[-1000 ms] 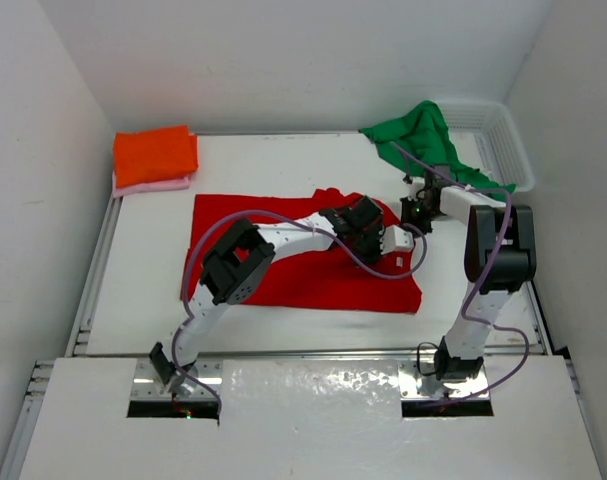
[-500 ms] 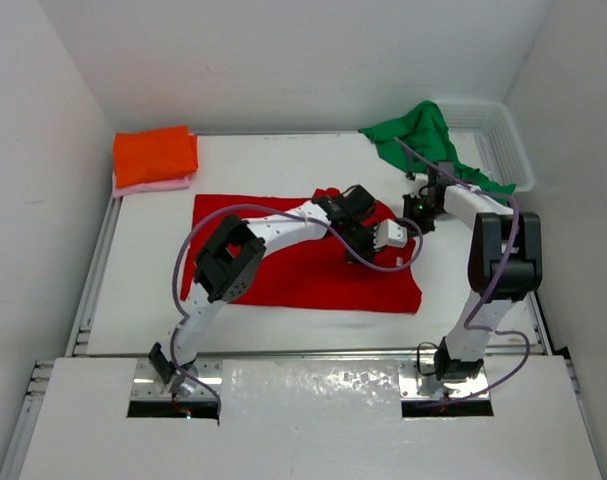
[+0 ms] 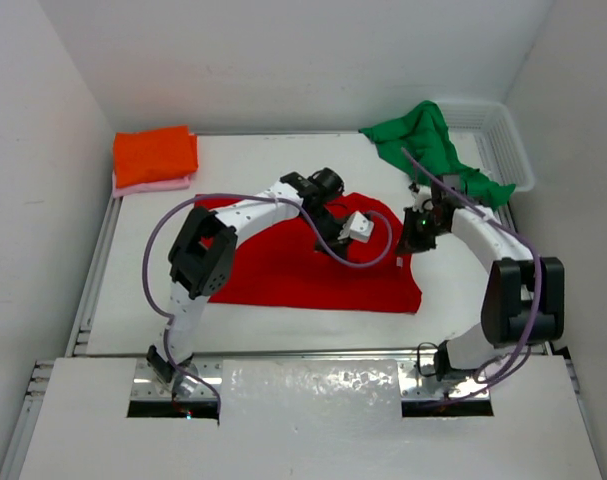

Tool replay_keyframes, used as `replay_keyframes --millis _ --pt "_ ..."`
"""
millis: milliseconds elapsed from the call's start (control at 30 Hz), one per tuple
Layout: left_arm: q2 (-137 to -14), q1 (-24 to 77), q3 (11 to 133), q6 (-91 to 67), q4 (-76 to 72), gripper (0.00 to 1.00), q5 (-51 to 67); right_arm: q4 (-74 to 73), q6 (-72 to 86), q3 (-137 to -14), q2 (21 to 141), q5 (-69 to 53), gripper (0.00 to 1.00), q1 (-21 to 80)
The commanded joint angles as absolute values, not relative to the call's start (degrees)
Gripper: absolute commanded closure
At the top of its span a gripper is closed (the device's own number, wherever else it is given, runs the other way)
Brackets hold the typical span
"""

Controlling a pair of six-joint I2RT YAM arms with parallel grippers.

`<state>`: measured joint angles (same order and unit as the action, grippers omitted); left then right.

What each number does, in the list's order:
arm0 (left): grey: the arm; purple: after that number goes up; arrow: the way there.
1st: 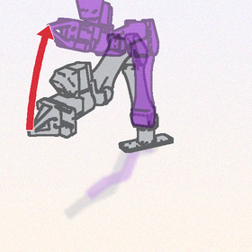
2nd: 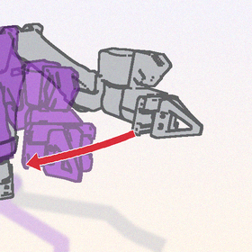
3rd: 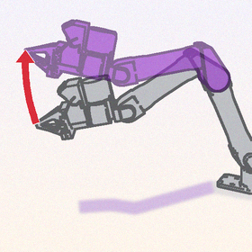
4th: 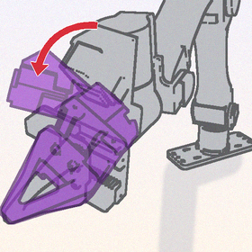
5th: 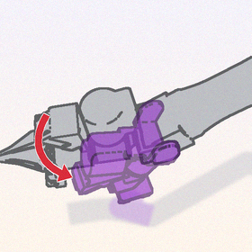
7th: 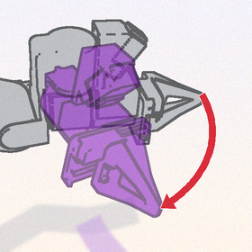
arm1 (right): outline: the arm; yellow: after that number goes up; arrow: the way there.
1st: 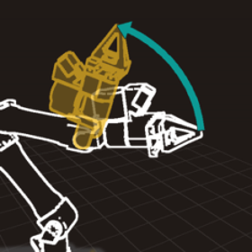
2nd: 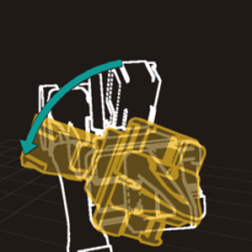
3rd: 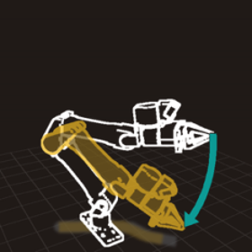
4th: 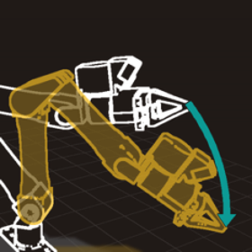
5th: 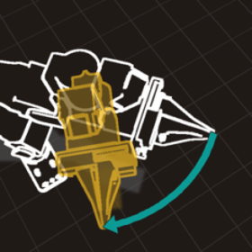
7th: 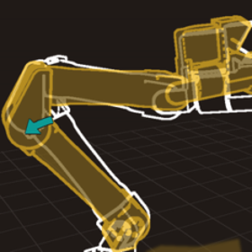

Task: Fold and stack the t-shirts
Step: Fold the flattened tshirt in 1/3 of the way

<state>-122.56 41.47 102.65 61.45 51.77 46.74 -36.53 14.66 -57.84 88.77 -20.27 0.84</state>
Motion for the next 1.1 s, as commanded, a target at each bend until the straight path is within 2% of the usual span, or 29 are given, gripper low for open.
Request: replay_keyframes --millis 0,233,333,467,500,567,600,633,700,733,833,867,900,967,1033,1067 --pt "-119.97 41.66 100.46 73.9 59.49 1.0 54.49 -39.72 17.14 -52.85 84.74 -21.97 1.0 3.16" --pt "-120.06 41.92 94.4 80.42 61.26 1.0 55.46 -37.46 22.05 -41.42 75.51 -23.02 1.0 5.0" --pt "-120.23 42.45 93.0 80.33 59.51 1.0 55.37 -33.68 24.6 -37.63 75.58 -25.84 1.0 6.5" --pt "-120.24 42.98 90.71 79.8 57.05 1.0 54.67 -32.26 25.57 -35.6 76.81 -23.47 1.0 6.68" --pt "-120.23 43.07 90.09 79.98 56.95 0.83 53.97 -32.34 25.32 -35.42 77.16 -23.47 0.93 6.68" --pt "-120.15 43.24 89.82 80.85 57.65 0.63 52.13 -32.96 24.61 -35.68 77.43 -23.38 0.75 6.68" --pt "-120.06 43.24 89.91 81.73 58.27 0.49 51.42 -33.48 23.91 -36.03 77.17 -23.47 0.58 6.68" --pt "-119.97 43.07 90.43 82.09 58.79 0.37 50.63 -35.14 23.3 -37.51 76.91 -23.29 0.53 6.68" --pt "-119.53 42.72 91.4 82.7 60.9 0.32 48.87 -37.08 20.93 -39.72 75.07 -21.45 0.46 6.59" --pt "-119.27 41.93 92.71 82.62 62.13 0.24 48.69 -38.05 20.13 -41.9 74.19 -20.31 0.46 6.5" --pt "-118.39 39.91 96.58 76.06 59.62 0.25 49.92 -36.83 20.74 -44.99 71.99 -20.12 0.51 5.8" --pt "-117.95 39.12 97.2 63.67 55.85 0.27 49.49 -35.96 21.0 -45.35 72.5 -20.21 0.56 5.71" --pt "-117.86 38.94 97.03 56.67 50.94 0.34 48.09 -34.29 21.18 -45.87 73.29 -20.04 0.66 5.71" --pt "-117.86 38.94 94.59 39.83 37.66 0.49 43.26 -32.62 21.44 -46.75 76.88 -17.77 0.77 5.71" --pt "-117.95 38.94 92.47 35.09 30.45 0.51 42.8 -30.77 21.27 -47.72 79.53 -17.23 0.79 5.54" --pt "-117.86 38.94 90.02 31.41 28.41 0.46 42.37 -30.33 20.92 -48.33 81.02 -16.18 0.77 5.62"
